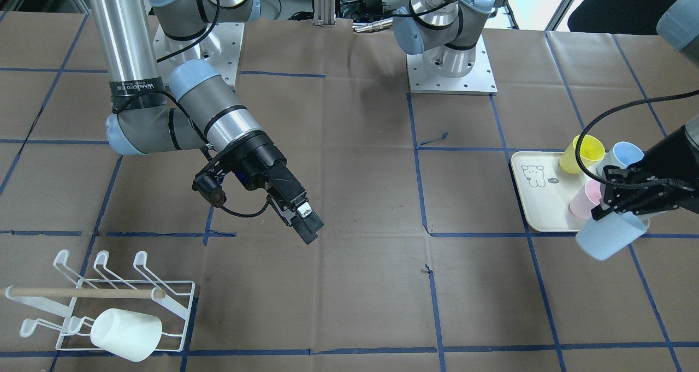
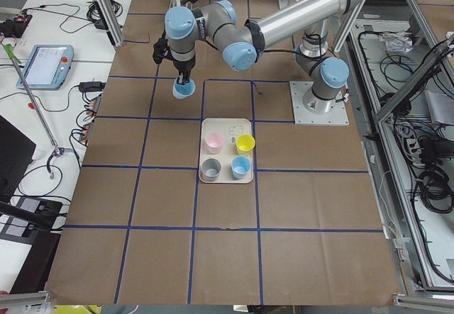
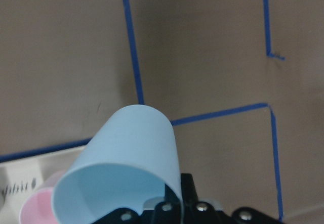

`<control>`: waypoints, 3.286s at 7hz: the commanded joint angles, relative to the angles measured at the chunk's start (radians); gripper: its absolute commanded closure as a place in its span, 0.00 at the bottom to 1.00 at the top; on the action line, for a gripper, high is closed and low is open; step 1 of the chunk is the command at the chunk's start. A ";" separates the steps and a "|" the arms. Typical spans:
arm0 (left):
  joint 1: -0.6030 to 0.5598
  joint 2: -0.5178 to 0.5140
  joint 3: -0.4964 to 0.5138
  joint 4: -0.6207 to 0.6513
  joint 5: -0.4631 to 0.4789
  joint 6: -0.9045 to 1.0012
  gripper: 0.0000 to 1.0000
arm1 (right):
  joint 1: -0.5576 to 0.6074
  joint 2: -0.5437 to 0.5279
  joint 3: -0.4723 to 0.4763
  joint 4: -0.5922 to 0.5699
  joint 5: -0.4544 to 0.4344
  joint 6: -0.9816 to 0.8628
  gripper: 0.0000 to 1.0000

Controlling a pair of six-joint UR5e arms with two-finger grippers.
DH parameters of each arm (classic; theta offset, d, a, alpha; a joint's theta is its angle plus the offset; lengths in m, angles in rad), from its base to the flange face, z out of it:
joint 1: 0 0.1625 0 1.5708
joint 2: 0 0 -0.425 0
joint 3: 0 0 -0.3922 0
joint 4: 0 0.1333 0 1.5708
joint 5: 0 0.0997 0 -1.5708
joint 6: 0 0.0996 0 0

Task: Transfer IKEA cup to right arm and place on rack

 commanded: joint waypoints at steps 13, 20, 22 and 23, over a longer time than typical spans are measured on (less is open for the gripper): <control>-0.144 -0.152 -0.427 1.141 -0.829 -0.094 1.00 | 0.156 0.144 -0.119 -0.165 -0.258 0.110 0.01; -0.282 -0.023 -0.548 1.149 -0.646 -0.162 1.00 | 0.221 0.179 -0.131 -0.194 -0.340 0.183 0.01; -0.292 -0.043 -0.548 1.202 -0.646 -0.198 1.00 | 0.258 0.244 -0.206 -0.194 -0.363 0.184 0.01; -0.290 -0.043 -0.548 1.207 -0.648 -0.198 1.00 | 0.264 0.261 -0.206 -0.194 -0.366 0.184 0.01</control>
